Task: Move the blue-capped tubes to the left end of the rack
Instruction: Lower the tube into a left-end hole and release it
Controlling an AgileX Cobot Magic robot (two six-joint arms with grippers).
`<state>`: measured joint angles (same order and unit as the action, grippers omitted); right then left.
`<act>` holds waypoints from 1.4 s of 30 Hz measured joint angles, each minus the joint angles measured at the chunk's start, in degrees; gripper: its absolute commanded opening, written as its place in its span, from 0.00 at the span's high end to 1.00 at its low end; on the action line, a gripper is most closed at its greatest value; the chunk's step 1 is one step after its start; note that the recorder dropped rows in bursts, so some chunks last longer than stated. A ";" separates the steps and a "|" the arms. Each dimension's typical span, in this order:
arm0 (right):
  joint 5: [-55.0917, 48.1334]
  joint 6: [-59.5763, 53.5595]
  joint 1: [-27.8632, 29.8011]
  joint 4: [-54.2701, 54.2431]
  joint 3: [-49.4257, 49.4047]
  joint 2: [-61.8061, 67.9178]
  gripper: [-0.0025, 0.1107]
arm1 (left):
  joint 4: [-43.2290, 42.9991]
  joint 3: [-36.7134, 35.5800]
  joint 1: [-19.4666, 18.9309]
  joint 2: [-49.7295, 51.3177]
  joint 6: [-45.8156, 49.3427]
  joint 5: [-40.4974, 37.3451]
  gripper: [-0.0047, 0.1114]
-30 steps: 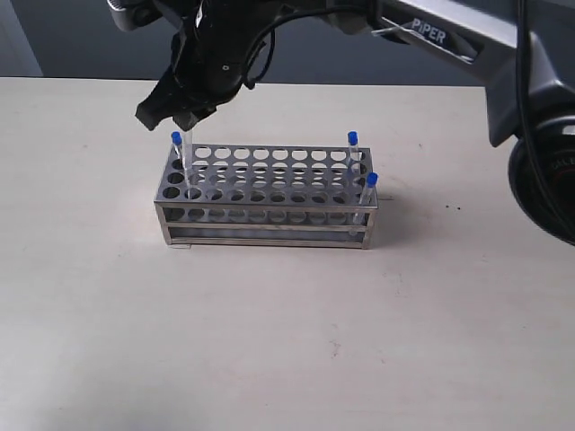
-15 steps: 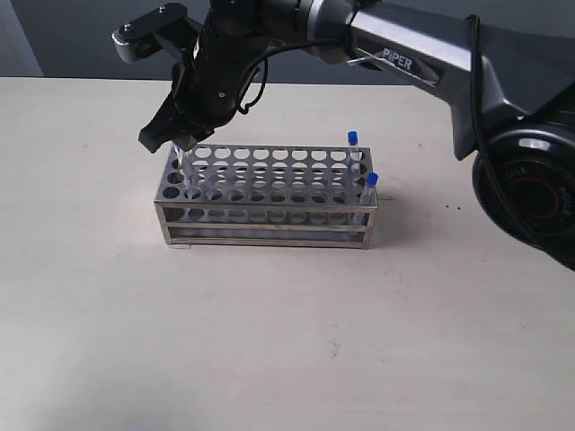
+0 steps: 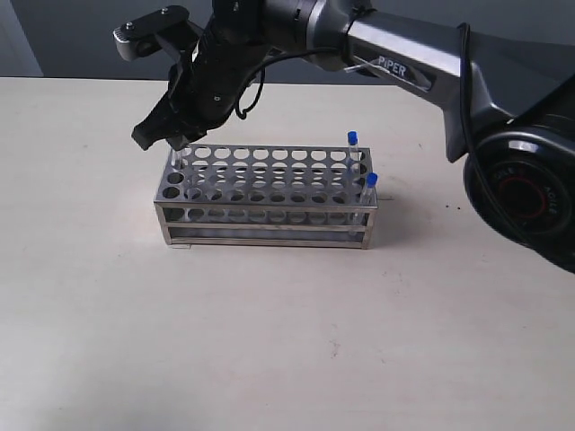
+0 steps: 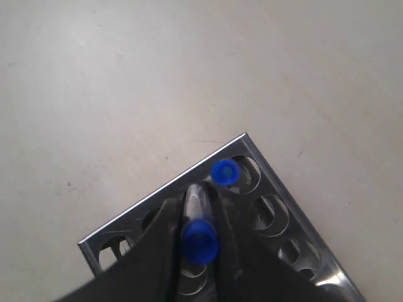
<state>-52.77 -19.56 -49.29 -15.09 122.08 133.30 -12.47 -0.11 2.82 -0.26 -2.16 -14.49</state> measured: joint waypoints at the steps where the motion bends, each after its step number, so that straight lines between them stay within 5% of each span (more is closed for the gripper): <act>1: 0.09 0.00 0.00 -0.12 0.00 0.00 0.98 | 0.00 0.00 0.00 0.00 0.00 0.00 0.96; 20: 4.35 1.48 0.00 -1.05 0.00 2.29 0.97 | 0.00 0.00 0.00 0.00 0.00 0.00 0.96; 28: 2.91 2.45 0.00 -0.62 0.00 2.43 0.56 | 0.00 0.00 0.00 0.00 0.00 0.00 0.96; 42: -7.80 7.53 -0.10 6.83 0.00 -3.23 0.55 | 0.00 0.00 0.00 0.00 0.00 0.00 0.96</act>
<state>-60.57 -12.03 -49.39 -8.26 122.08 130.07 -12.47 -0.11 2.82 -0.26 -2.16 -14.49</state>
